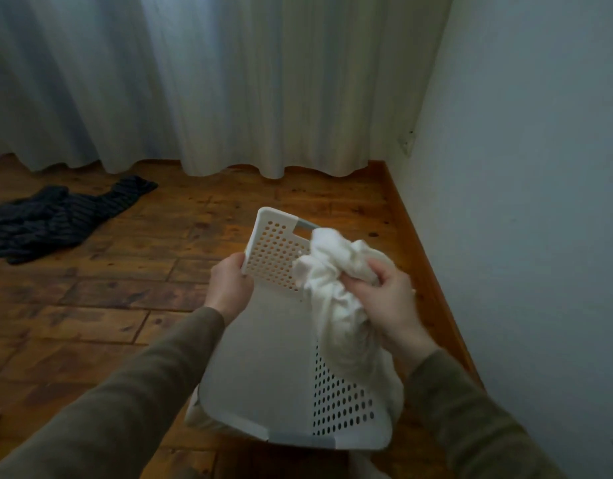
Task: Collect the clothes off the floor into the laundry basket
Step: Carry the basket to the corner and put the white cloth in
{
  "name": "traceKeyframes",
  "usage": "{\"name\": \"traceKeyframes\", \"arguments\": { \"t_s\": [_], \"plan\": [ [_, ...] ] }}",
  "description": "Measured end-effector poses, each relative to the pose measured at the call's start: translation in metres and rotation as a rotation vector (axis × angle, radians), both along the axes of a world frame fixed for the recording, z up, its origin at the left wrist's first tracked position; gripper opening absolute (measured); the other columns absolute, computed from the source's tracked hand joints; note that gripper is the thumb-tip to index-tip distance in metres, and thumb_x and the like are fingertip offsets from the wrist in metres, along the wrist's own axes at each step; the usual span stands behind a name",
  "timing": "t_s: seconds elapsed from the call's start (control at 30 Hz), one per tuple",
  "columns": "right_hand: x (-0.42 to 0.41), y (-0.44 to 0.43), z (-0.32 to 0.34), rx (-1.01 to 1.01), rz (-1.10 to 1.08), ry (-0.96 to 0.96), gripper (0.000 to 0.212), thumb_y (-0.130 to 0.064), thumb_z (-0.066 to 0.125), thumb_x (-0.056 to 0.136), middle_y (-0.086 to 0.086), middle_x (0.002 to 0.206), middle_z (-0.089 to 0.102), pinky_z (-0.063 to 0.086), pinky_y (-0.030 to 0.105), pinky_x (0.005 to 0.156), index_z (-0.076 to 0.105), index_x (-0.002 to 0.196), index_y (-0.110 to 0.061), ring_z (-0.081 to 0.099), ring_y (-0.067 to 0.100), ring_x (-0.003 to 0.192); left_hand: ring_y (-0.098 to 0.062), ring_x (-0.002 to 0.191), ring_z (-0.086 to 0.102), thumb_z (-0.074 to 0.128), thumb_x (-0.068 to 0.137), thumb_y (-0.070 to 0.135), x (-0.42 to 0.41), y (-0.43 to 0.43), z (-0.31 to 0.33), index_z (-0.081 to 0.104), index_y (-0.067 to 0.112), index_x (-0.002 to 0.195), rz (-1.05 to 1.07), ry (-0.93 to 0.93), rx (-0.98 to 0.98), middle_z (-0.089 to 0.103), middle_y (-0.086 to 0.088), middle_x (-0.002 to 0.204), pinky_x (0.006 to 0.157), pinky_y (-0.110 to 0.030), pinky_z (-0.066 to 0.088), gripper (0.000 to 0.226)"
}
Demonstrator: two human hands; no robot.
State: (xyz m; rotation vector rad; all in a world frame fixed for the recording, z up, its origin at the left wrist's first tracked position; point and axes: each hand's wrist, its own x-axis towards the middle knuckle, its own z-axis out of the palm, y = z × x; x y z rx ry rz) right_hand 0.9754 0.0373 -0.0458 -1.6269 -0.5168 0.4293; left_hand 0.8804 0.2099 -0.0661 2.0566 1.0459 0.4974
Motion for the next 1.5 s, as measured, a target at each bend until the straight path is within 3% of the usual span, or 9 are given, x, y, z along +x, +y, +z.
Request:
{"name": "traceKeyframes", "arguments": {
  "t_s": [0.17, 0.37, 0.5, 0.67, 0.83, 0.97, 1.23, 1.37, 1.5],
  "plan": [
    [-0.038, 0.049, -0.06, -0.099, 0.076, 0.094, 0.027, -0.014, 0.062, 0.085, 0.001, 0.102, 0.066, 0.053, 0.027, 0.085, 0.066, 0.111, -0.008, 0.062, 0.016, 0.096, -0.035, 0.111, 0.059, 0.045, 0.087, -0.004, -0.007, 0.004, -0.003, 0.058, 0.001, 0.117, 0.033, 0.042, 0.058, 0.062, -0.02, 0.122, 0.092, -0.037, 0.048, 0.034],
    [-0.069, 0.077, -0.101, -0.202, 0.145, -0.019, 0.017, -0.016, 0.055, 0.074, 0.013, 0.077, 0.06, 0.042, 0.03, 0.069, 0.066, 0.068, -0.004, 0.057, 0.023, 0.08, -0.031, 0.099, 0.059, 0.043, 0.085, -0.005, -0.01, 0.006, -0.006, 0.06, -0.001, 0.111, 0.054, 0.037, 0.06, 0.064, -0.02, 0.115, 0.075, -0.028, 0.043, 0.031],
    [-0.079, 0.082, -0.101, -0.276, 0.285, 0.041, 0.015, -0.011, 0.056, 0.082, 0.007, 0.078, 0.065, 0.043, 0.028, 0.072, 0.068, 0.08, -0.003, 0.059, 0.018, 0.088, -0.018, 0.087, 0.048, 0.042, 0.086, -0.007, -0.008, 0.003, -0.004, 0.059, -0.002, 0.111, 0.046, 0.035, 0.066, 0.063, -0.02, 0.114, 0.073, -0.025, 0.038, 0.031],
    [-0.091, 0.084, -0.103, -0.554, 0.554, 0.153, 0.044, -0.014, 0.06, 0.084, 0.018, 0.128, 0.058, 0.043, 0.031, 0.1, 0.054, 0.127, -0.002, 0.053, 0.028, 0.119, -0.019, 0.088, 0.049, 0.044, 0.087, -0.004, -0.006, 0.003, -0.004, 0.059, 0.0, 0.113, 0.014, 0.037, 0.062, 0.063, -0.019, 0.116, 0.075, -0.027, 0.041, 0.03],
    [-0.088, 0.079, -0.094, -0.743, 0.824, 0.069, 0.045, -0.019, 0.055, 0.09, 0.014, 0.134, 0.052, 0.037, 0.012, 0.062, 0.048, 0.132, -0.006, 0.049, 0.018, 0.1, -0.021, 0.09, 0.053, 0.046, 0.089, -0.001, -0.006, 0.003, -0.005, 0.059, 0.001, 0.113, -0.002, 0.047, 0.066, 0.063, -0.019, 0.116, 0.077, -0.03, 0.044, 0.027],
    [-0.075, 0.058, -0.077, -0.568, 0.563, 0.138, 0.046, -0.024, 0.057, 0.089, 0.01, 0.134, 0.054, 0.043, 0.022, 0.092, 0.049, 0.132, -0.01, 0.053, 0.021, 0.117, -0.025, 0.095, 0.057, 0.046, 0.09, 0.0, -0.007, 0.001, -0.005, 0.058, 0.002, 0.114, -0.01, 0.044, 0.049, 0.062, -0.018, 0.117, 0.079, -0.032, 0.046, 0.027],
    [0.006, -0.065, -0.083, -0.092, -0.5, 0.534, 0.032, -0.032, 0.043, 0.095, 0.01, 0.115, 0.062, 0.049, 0.037, 0.087, 0.057, 0.115, -0.012, 0.06, 0.025, 0.105, -0.027, 0.097, 0.056, 0.046, 0.089, -0.002, -0.009, -0.003, -0.001, 0.057, -0.001, 0.115, 0.003, 0.049, 0.062, 0.061, -0.02, 0.119, 0.08, -0.033, 0.044, 0.029],
    [0.001, -0.099, -0.13, -0.354, -0.347, 0.933, 0.069, -0.055, 0.024, 0.094, 0.025, 0.12, 0.057, 0.039, 0.049, 0.097, 0.044, 0.133, -0.002, 0.054, 0.039, 0.109, -0.034, 0.108, 0.058, 0.044, 0.089, -0.002, -0.011, -0.004, 0.0, 0.057, -0.001, 0.116, 0.009, 0.056, 0.062, 0.061, -0.02, 0.12, 0.088, -0.038, 0.047, 0.03],
    [-0.014, -0.09, -0.147, -0.214, -0.311, 1.24, 0.073, -0.059, 0.028, 0.091, 0.025, 0.111, 0.058, 0.044, 0.052, 0.079, 0.039, 0.138, -0.004, 0.055, 0.04, 0.1, -0.033, 0.107, 0.058, 0.044, 0.09, -0.002, -0.012, 0.0, -0.004, 0.057, 0.001, 0.115, 0.003, 0.067, 0.056, 0.061, -0.019, 0.119, 0.085, -0.036, 0.047, 0.029]
  ]
}}
